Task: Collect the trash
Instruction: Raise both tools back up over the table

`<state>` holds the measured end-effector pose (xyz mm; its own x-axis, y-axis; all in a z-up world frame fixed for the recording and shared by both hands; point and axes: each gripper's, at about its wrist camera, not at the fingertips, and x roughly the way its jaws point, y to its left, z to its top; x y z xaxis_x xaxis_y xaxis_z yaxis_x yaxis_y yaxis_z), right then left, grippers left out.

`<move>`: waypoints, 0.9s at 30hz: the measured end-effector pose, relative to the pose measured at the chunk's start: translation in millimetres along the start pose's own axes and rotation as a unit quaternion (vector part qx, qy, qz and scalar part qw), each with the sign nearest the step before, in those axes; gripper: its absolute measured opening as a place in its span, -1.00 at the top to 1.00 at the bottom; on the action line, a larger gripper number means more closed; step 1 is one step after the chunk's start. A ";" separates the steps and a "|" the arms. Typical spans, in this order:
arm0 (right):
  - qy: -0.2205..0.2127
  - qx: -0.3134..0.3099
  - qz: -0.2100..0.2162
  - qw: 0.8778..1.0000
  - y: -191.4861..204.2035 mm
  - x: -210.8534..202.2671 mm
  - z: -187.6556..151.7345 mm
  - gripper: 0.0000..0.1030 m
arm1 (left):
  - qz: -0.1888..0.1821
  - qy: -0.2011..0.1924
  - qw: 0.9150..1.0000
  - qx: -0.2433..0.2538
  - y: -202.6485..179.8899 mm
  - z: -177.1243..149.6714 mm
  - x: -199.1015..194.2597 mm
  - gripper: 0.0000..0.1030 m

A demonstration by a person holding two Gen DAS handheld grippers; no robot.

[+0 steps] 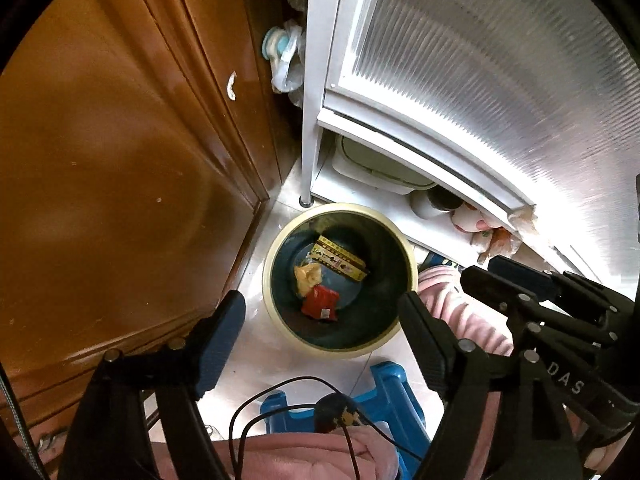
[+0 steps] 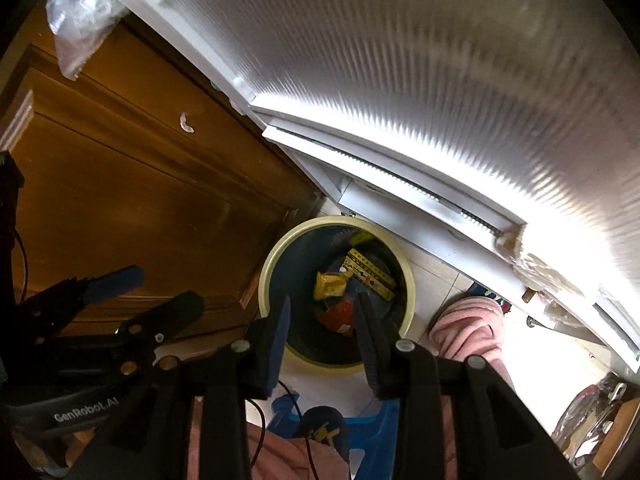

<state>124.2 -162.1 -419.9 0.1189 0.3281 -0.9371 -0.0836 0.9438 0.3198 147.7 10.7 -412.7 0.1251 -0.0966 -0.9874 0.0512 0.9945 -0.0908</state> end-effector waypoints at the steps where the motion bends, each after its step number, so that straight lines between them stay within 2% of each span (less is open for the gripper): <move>1: -0.002 0.000 0.001 1.000 0.5 -5.2 -0.9 0.35 | -0.001 -0.003 1.000 0.000 -0.4 -1.5 -5.2 -0.50; 12: -0.055 -0.023 0.016 0.998 18.0 -85.1 -13.1 0.35 | -0.037 -0.074 0.996 0.018 -10.9 -18.2 -96.9 -0.53; 15: -0.077 -0.043 0.020 0.996 28.5 -114.6 -16.8 0.35 | -0.053 -0.102 0.993 0.027 -16.1 -18.4 -132.3 -0.63; 20: -0.133 -0.095 0.018 0.986 49.8 -172.8 -18.0 0.35 | -0.075 -0.160 0.983 0.045 -24.9 -12.9 -194.6 -0.68; 24: -0.176 -0.112 0.025 0.978 59.4 -220.7 -13.7 0.35 | -0.086 -0.202 0.974 0.054 -28.5 -2.1 -241.0 -0.70; 27: -0.206 -0.113 0.031 0.971 60.7 -254.1 -4.4 0.35 | -0.093 -0.220 0.969 0.061 -34.2 14.1 -272.8 -0.79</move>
<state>84.6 -188.3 -162.9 0.4897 0.4154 -0.7666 -0.3123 0.9044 0.2906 125.8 2.4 -138.5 0.5110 -0.3087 -0.8022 0.2271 0.9486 -0.2204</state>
